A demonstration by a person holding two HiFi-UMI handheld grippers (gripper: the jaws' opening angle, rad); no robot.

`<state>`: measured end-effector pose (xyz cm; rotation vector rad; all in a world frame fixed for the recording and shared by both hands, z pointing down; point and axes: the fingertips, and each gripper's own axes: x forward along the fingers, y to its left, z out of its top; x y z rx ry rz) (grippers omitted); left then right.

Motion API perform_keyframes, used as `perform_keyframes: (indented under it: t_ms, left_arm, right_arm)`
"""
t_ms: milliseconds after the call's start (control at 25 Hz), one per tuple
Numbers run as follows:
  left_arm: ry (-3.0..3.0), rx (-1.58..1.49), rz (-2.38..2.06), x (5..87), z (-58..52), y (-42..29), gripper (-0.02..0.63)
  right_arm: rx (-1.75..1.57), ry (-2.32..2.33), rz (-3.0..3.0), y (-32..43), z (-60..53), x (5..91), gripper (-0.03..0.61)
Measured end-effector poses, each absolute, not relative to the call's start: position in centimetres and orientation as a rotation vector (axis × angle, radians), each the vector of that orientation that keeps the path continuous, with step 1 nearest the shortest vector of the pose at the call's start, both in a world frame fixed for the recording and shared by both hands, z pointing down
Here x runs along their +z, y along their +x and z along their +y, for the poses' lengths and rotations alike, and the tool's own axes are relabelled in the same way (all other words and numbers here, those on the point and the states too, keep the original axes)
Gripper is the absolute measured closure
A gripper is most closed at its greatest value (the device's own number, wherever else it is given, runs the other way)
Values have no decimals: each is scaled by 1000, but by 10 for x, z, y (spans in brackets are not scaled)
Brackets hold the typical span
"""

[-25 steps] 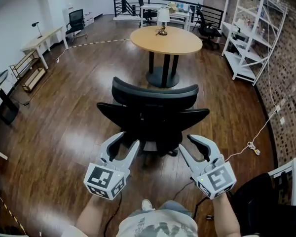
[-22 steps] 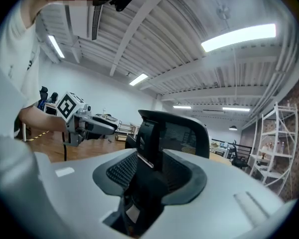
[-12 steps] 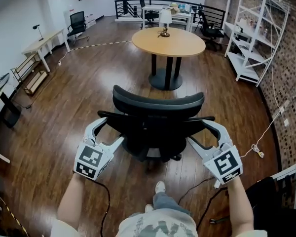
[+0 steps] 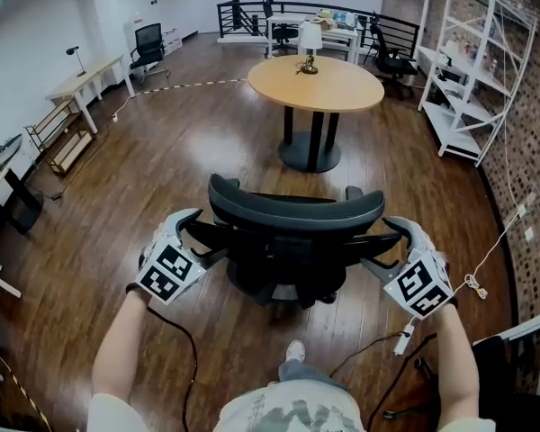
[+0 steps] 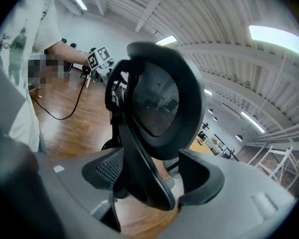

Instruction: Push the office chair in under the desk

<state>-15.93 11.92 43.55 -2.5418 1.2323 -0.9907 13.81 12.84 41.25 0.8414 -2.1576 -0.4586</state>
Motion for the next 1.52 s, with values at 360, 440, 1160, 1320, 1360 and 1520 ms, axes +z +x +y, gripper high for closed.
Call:
perform_keyframes:
  t_ms: [360,440,1160,1320,1360,1520]
  left_arm:
    - [-2453,-1190,1179,464,97,-162,224]
    - [-2445,-1199,1173,462,97,-160,230]
    - [-2434,-1235,1159,459,-3,-147,253]
    - [-2439,-1258,1162,461,-32,-142,252]
    - [-2437,-1261,1164,463,-39,-141,253]
    - [-2437,-1270,1169,473,-60,-138,253]
  right_arm:
    - [-365,756,-2025,154,98,458,238]
    - [-361,733,-2036,152,97,459,278]
    - [-424,745,-2030,163,2,456,295]
    - [-429,747,-2033,169,-27,458,296]
    - [-434,749,-2034,170,-33,460,296]
    - [-449,754,-2035,173,-54,468,296]
